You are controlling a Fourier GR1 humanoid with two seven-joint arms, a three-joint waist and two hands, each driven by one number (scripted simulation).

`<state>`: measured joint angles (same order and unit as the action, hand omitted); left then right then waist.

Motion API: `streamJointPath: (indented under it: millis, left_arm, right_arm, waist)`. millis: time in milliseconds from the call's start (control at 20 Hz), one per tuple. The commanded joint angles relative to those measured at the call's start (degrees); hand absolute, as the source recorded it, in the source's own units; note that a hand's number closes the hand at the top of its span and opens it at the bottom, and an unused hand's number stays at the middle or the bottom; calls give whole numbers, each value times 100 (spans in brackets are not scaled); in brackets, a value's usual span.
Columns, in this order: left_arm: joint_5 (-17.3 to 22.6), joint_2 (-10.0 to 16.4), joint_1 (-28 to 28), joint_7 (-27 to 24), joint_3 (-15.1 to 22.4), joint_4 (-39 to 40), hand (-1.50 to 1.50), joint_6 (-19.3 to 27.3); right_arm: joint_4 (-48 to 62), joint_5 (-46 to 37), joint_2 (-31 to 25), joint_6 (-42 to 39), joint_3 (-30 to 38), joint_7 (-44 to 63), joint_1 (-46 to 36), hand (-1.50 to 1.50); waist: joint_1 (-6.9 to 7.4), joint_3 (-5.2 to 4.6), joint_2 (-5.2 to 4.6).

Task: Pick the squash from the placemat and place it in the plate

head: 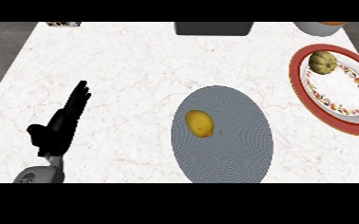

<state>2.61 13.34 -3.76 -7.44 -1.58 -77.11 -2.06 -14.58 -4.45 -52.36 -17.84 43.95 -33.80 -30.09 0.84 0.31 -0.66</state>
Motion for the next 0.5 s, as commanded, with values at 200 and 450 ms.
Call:
streamJointPath:
  millis: [200, 450]
  left_arm:
    - [55, 137, -170, 118, -122, 64, 0, -123]
    - [-10, 10, -99, -6, -24, 39, 0, -84]
  right_arm:
    - [261, -54, -430, -1012, -21, -996, 839, -150]
    - [242, -189, -169, -815, -141, -1440, 1134, -150]
  waist:
    - [41, 15, -15]
    - [76, 34, -25]
